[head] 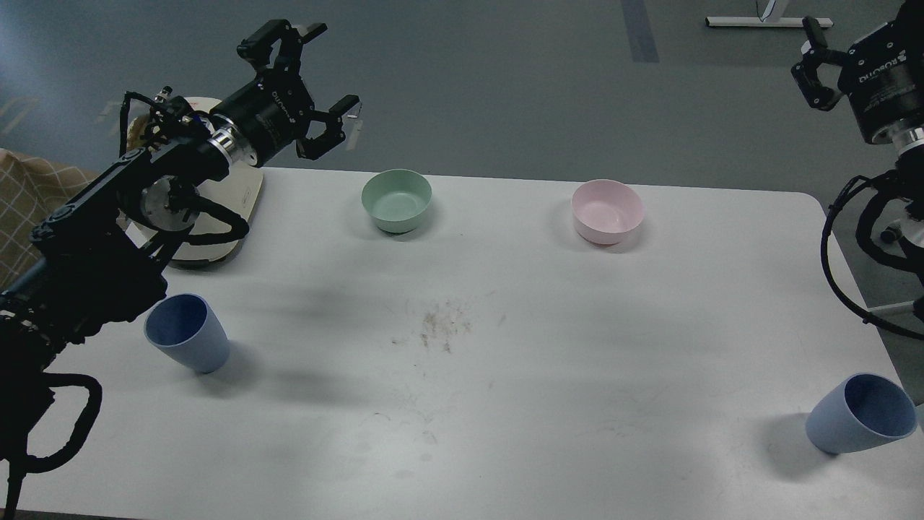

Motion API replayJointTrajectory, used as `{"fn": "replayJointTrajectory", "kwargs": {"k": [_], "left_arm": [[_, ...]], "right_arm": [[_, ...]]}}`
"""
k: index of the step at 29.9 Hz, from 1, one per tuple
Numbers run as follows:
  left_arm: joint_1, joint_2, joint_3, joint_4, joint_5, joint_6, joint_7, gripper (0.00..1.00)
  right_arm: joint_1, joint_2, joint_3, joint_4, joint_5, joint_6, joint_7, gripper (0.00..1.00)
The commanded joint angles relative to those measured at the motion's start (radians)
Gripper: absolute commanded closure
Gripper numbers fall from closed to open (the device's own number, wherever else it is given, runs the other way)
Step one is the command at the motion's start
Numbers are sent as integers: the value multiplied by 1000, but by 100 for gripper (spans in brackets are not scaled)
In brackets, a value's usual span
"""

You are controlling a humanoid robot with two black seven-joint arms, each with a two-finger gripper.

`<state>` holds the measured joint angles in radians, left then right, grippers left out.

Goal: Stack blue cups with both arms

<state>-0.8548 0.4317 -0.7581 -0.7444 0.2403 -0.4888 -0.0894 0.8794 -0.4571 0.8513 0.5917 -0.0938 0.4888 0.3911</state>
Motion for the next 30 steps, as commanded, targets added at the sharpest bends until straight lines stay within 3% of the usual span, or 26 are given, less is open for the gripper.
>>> {"fn": "replayJointTrajectory", "kwargs": {"k": [1,14,15,20,30], "left_arm": [[26,-2,0,0,4,0,0,2],[53,-27,-1,2,4,0,-6,2],[54,-27,-1,2,4,0,-10,2],[91,-71,-10,2,2,0,-121,2],[122,-90,8,4,60,0,-121,2]], "right_arm": [[-28,0,0,0,-4,0,3,0],[-40,-3,-15,-12,-38,0,-3,0],[-40,-3,-17,-12,-46,0,-6,0],[-37,9,-90,0,-67,0,-9,0],[-43,58,-97,-7,-69,0,-6,0]]}}
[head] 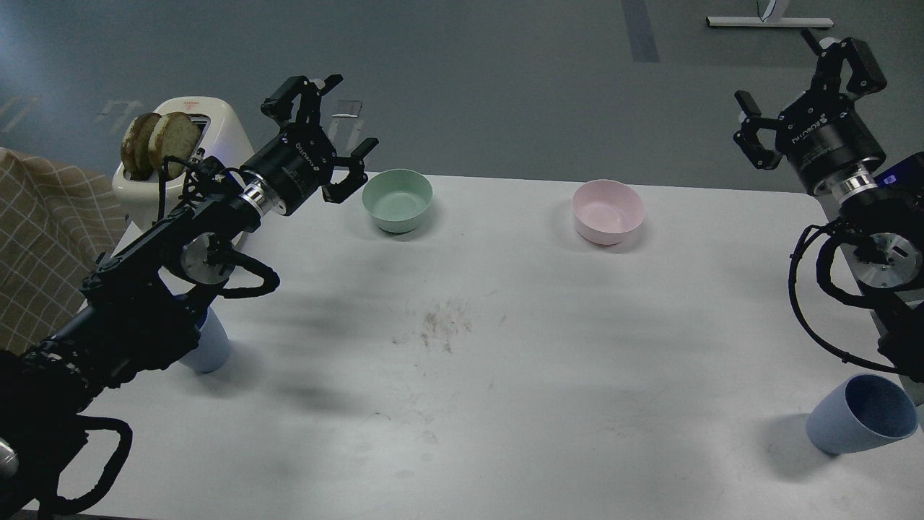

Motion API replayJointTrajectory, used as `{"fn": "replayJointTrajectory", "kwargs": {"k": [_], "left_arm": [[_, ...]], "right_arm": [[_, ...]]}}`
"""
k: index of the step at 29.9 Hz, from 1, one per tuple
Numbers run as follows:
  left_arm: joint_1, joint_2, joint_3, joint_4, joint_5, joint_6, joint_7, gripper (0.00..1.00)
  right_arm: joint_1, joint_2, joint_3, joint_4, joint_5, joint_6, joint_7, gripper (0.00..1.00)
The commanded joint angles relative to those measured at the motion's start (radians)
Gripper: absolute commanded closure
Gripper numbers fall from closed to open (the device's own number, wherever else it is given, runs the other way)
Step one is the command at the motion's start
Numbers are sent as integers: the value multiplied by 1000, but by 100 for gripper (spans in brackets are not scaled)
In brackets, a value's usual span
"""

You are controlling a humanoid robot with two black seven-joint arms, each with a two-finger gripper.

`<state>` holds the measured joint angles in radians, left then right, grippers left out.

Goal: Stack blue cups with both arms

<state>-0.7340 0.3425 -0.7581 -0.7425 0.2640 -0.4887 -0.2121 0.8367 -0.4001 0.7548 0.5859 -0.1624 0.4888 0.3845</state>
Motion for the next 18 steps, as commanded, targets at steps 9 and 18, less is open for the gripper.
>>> {"fn": "replayJointTrajectory", "kwargs": {"k": [9,18], "left_arm": [[-10,4,-7,40,49,0,-4,2],[-10,-3,-7,48,43,0,-194,2]], "right_arm": [[19,21,0,-26,-5,0,2,0],[25,26,-3,-50,-5,0,7,0]]}}
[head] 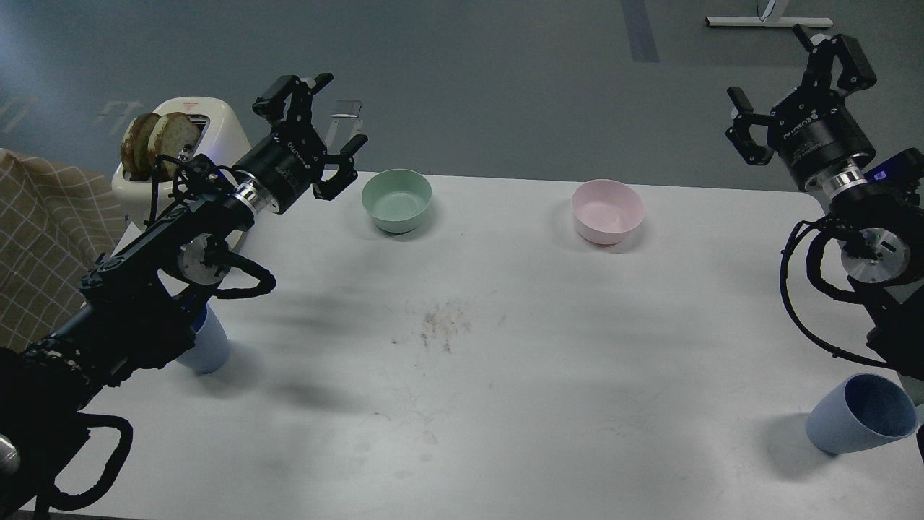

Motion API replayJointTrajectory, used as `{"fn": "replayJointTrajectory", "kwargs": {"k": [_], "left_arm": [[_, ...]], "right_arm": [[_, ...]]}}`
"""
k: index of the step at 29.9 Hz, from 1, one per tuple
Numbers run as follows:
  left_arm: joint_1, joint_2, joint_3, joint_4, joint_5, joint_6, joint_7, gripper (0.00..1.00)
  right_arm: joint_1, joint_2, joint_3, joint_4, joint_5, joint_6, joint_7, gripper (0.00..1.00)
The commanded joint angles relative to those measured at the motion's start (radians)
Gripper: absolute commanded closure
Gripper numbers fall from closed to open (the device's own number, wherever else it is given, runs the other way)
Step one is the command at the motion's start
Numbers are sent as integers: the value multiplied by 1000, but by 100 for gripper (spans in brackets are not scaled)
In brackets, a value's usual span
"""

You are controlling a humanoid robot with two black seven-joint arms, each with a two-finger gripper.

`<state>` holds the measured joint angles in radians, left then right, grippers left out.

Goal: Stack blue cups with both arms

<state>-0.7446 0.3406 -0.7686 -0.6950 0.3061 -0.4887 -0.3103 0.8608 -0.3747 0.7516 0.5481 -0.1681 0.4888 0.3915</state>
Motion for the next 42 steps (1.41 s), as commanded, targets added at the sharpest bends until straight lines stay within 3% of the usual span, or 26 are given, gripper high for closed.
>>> {"fn": "replayJointTrajectory", "kwargs": {"k": [1,32,42], "left_arm": [[1,-2,6,0,2,0,-107,2],[5,-20,20,-9,16,0,-110,2],[-55,109,23,-76,180,0,-102,2]], "right_arm": [[1,0,0,-14,1,0,0,0],[10,25,-44,-37,1,0,-3,0],[23,23,-44,-34,1,0,-2,0]]}}
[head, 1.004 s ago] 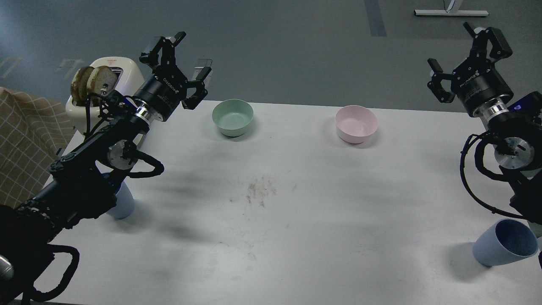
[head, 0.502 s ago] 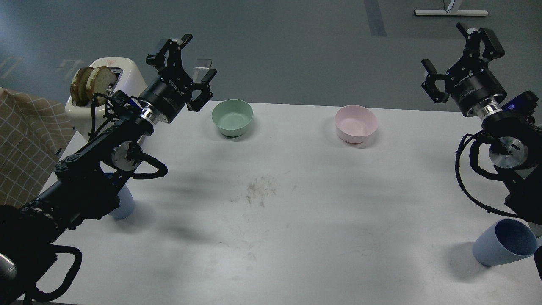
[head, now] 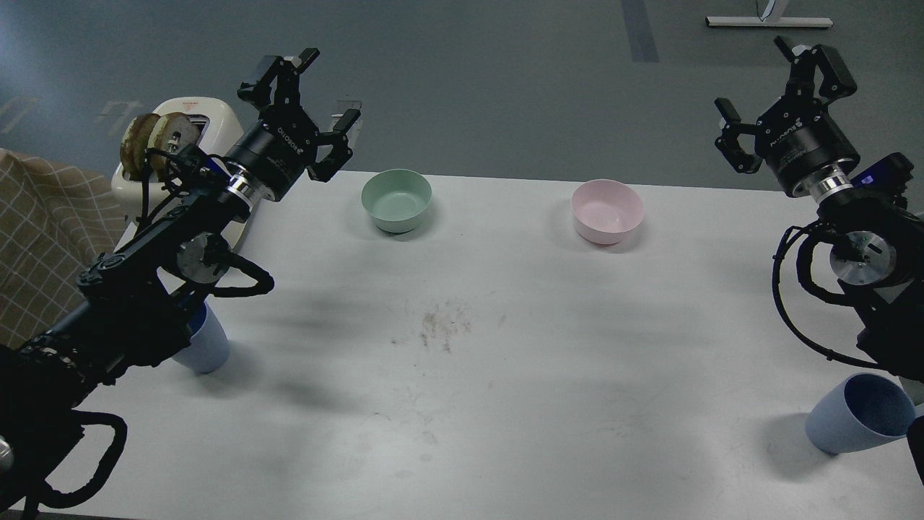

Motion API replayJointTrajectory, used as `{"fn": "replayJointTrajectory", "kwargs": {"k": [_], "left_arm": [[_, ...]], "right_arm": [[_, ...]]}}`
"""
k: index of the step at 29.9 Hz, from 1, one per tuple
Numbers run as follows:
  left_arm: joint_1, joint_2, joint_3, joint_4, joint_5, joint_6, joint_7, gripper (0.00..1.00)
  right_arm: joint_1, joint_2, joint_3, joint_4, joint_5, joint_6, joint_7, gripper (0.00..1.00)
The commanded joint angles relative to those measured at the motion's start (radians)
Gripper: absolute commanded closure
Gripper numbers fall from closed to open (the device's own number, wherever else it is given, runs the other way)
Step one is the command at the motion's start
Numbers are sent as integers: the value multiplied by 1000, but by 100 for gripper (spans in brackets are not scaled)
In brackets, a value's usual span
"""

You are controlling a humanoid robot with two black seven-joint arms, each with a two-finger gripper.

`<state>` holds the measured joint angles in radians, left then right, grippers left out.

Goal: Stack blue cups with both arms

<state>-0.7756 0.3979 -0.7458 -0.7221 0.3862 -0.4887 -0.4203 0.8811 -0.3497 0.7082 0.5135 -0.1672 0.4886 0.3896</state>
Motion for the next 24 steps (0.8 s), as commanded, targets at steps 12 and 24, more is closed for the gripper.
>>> {"fn": "replayJointTrajectory", "kwargs": {"k": [12,24], "left_arm": [[-2,629,86,-509,618,0,8,2],[9,1026,327,-682,922,0,-68,2]], "right_arm": [[2,-11,-3,7,0,0,0,0],[-5,-3,-6,8,0,0,0,0]]}}
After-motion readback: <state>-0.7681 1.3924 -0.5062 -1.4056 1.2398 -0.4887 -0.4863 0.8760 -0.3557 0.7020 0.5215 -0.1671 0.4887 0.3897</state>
